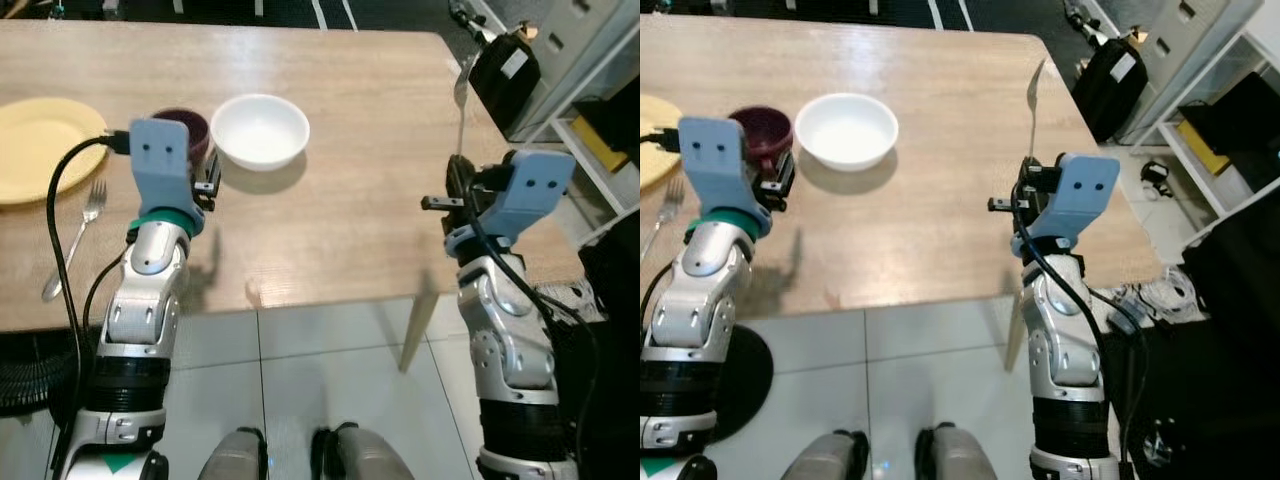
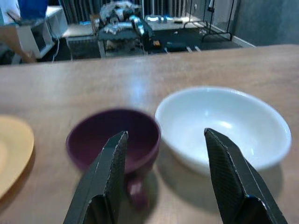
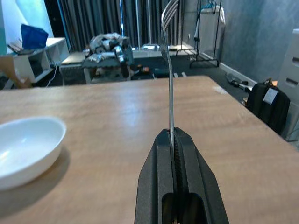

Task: Setting the table

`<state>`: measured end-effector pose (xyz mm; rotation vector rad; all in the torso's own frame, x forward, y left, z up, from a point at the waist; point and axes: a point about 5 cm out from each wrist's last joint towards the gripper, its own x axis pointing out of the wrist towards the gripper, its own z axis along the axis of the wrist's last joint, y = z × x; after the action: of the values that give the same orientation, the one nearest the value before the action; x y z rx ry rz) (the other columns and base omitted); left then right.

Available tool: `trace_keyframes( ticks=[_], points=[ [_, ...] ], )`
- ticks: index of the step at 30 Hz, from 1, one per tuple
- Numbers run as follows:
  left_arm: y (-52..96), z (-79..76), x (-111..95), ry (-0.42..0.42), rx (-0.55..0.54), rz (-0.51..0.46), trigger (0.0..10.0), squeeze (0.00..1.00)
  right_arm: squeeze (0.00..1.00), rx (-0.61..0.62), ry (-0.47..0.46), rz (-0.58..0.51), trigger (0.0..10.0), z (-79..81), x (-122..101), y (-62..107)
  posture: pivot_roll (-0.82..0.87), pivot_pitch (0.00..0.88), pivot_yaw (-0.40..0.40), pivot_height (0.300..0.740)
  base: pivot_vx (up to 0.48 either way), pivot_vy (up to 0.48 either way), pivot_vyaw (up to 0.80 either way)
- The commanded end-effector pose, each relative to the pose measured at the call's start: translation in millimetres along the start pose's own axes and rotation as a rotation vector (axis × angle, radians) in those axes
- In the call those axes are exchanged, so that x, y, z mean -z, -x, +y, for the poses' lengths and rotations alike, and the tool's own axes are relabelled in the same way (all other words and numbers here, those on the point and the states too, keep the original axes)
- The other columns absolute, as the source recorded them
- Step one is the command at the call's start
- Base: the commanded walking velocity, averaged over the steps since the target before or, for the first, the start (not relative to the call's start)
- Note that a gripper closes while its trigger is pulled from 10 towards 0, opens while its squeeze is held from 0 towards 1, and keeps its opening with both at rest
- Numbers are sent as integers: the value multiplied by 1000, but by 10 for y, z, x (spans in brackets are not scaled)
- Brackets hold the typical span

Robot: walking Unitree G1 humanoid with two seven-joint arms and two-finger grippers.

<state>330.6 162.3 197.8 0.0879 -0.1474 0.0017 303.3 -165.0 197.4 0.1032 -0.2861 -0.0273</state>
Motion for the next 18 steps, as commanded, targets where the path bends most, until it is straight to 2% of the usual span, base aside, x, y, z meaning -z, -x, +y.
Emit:
trace_keyframes(
  ticks=[1, 5, 8, 10, 12, 14, 17, 18],
  points=[
    [21, -96, -7, -21, 56, -12, 10000, 0, 0, 35, 15, 22, 10000, -92, 45, 4, 41, 43, -8, 740, 0, 0, 0],
    [44, -143, -36, -44, 99, -33, 10000, 0, 0, 32, 26, 28, 10000, -98, 55, -1, 41, 43, -8, 740, 0, 0, 0],
    [91, -197, -73, -72, 174, -63, 10000, 0, 0, -1, 62, 51, 10000, -97, 88, -12, 45, 38, -8, 740, 0, 0, 0],
    [91, -197, -73, -72, 174, -63, 10000, 0, 0, -1, 62, 51, 10000, -97, 88, -12, 45, 38, -8, 740, 0, 0, 0],
    [157, -218, -117, -118, 256, -88, 10000, 0, 0, -90, 180, 89, 10000, -78, 156, -21, 48, 35, -11, 740, 0, 0, 0],
    [157, -218, -117, -118, 256, -88, 10000, 0, 0, -90, 180, 89, 10000, -78, 156, -21, 48, 35, -11, 740, 0, 0, 0],
    [217, -192, -142, -136, 310, -83, 10000, 0, 0, -210, 339, 198, 10000, 9, 354, -14, 60, 35, -17, 740, 0, 0, 0],
    [217, -192, -142, -136, 310, -83, 10000, 0, 0, -210, 339, 198, 10000, 9, 354, -14, 60, 35, -17, 740, 0, 0, 0]
  ],
)
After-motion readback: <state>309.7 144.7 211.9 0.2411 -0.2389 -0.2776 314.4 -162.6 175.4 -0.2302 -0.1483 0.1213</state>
